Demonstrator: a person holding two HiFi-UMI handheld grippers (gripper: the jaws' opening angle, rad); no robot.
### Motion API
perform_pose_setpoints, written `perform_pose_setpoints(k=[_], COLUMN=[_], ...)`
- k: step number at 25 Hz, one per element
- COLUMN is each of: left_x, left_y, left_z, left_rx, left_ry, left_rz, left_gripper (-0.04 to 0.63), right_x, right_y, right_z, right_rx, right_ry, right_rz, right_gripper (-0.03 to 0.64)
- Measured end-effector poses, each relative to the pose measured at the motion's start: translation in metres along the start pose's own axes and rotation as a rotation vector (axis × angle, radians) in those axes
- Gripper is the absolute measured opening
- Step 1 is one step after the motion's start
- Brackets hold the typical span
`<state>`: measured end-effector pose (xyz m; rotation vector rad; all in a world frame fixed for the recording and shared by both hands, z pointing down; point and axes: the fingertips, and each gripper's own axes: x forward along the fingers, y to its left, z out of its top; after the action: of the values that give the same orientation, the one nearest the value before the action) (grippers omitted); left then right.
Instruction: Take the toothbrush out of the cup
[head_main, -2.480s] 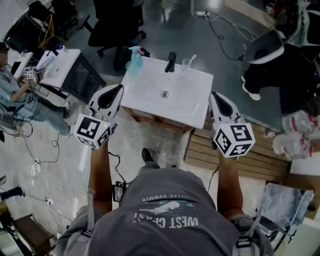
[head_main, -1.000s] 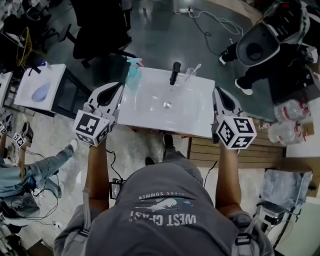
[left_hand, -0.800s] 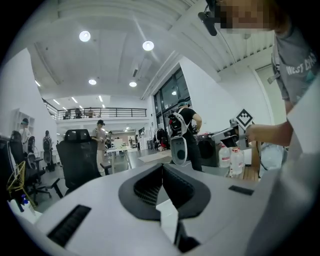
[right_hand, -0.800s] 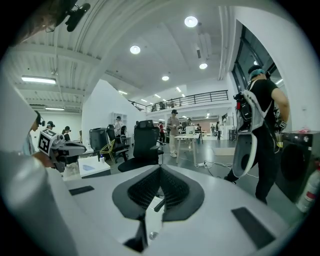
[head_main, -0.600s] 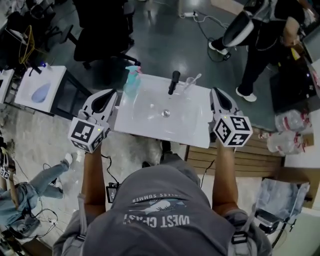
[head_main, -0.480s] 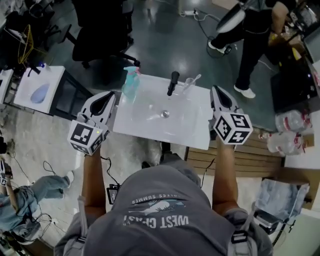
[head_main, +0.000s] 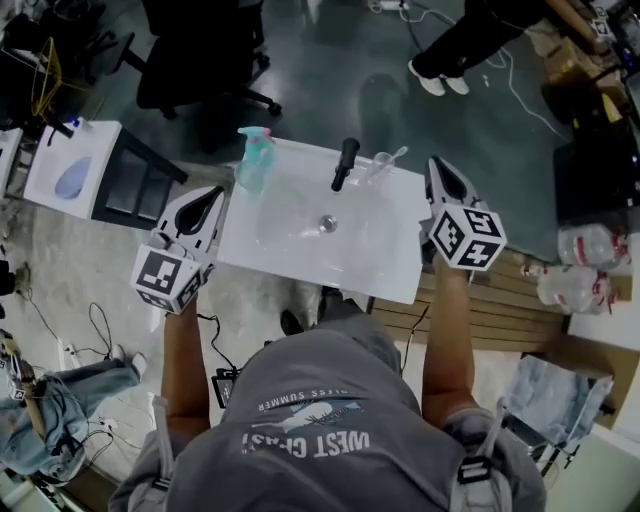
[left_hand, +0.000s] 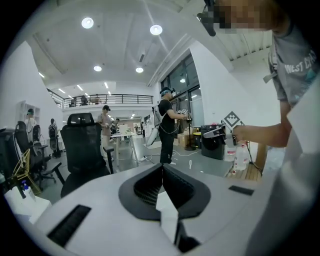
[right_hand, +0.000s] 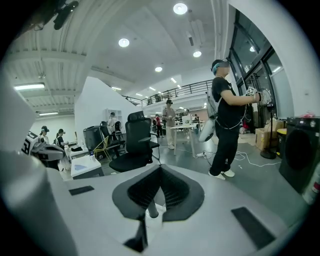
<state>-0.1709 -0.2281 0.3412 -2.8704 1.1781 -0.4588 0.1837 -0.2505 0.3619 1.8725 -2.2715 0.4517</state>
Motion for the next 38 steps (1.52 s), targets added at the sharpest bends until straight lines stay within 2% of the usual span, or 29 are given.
perform_pose_setpoints(k=[20, 30, 38], left_x=[0.038, 0.051, 0.055], left_y=[0.010, 0.007, 0.005], left_z=[-0.040, -0.058, -0.066], left_rx=[-0.058, -0.078, -0.089], left_ry=[0.105, 0.152, 0.169], left_rz=[0.011, 0.011, 0.010], left_gripper=[0.000, 0.000, 0.000], right_x=[0.098, 0.131, 0.147], right_y=[-0.055, -0.068, -0.073], right_z=[-0.075, -0.111, -0.133], right_rx=[0.057, 0.088, 0.092], right_ry=[0.162, 0.231, 0.280], right_rz=[-0.018, -0.018, -0.017], right_gripper=[0.025, 0.144, 0.166])
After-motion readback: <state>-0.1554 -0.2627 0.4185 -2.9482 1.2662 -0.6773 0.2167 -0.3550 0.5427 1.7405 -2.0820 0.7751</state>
